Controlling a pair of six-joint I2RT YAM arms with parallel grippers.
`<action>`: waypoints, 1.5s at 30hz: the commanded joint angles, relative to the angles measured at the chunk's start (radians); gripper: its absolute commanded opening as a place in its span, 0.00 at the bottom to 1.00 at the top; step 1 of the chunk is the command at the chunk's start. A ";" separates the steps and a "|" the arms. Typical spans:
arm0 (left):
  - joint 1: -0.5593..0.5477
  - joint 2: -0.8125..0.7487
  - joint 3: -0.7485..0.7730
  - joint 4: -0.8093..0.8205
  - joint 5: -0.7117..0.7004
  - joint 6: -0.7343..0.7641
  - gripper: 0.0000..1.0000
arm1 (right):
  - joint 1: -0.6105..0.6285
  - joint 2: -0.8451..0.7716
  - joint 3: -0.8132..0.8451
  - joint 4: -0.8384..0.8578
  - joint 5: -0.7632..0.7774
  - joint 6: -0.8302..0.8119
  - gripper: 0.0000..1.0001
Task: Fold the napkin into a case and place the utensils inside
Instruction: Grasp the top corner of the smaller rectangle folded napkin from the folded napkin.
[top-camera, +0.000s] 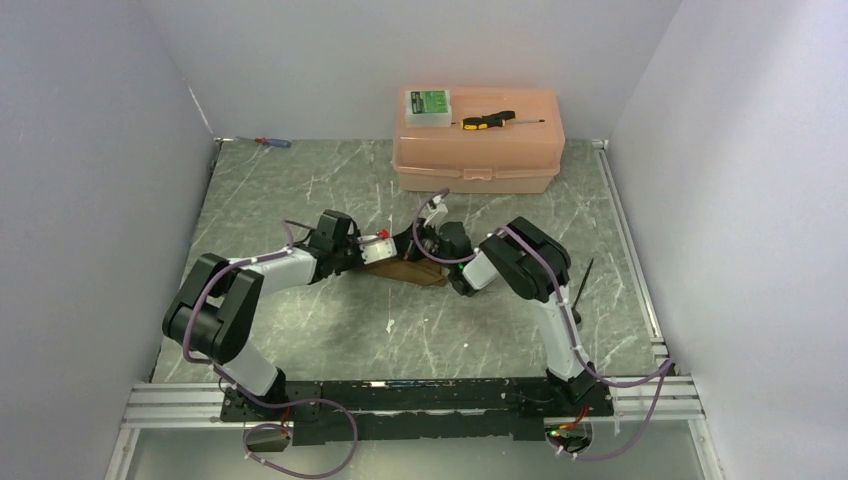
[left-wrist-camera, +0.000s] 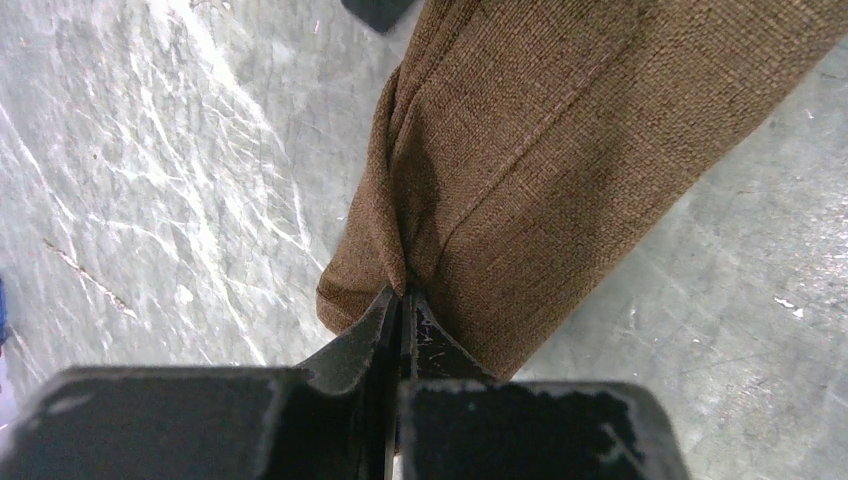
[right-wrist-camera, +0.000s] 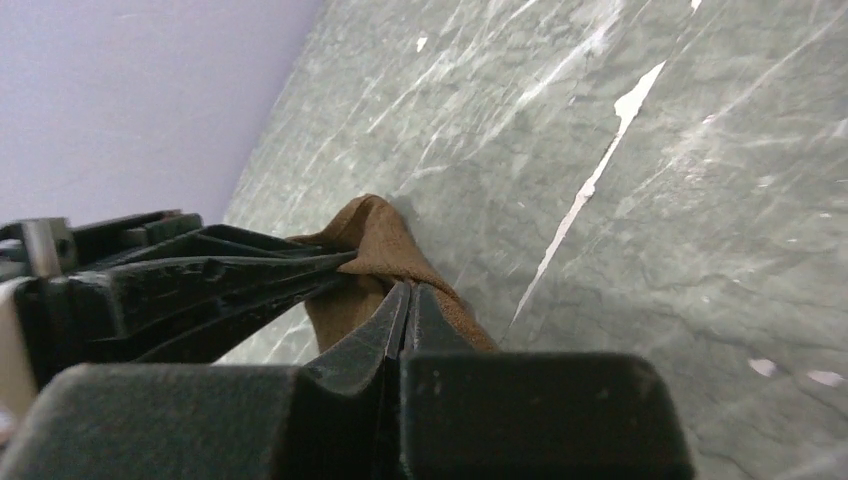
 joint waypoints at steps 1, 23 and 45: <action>-0.023 0.027 -0.071 -0.173 0.005 -0.008 0.06 | -0.056 -0.152 -0.038 -0.021 -0.135 0.049 0.00; -0.104 0.023 -0.091 -0.166 -0.085 -0.004 0.03 | -0.007 0.006 0.219 -0.425 -0.505 -0.085 0.00; -0.113 -0.012 0.085 -0.367 -0.060 -0.157 0.03 | 0.007 0.030 0.396 -0.911 -0.251 -0.302 0.00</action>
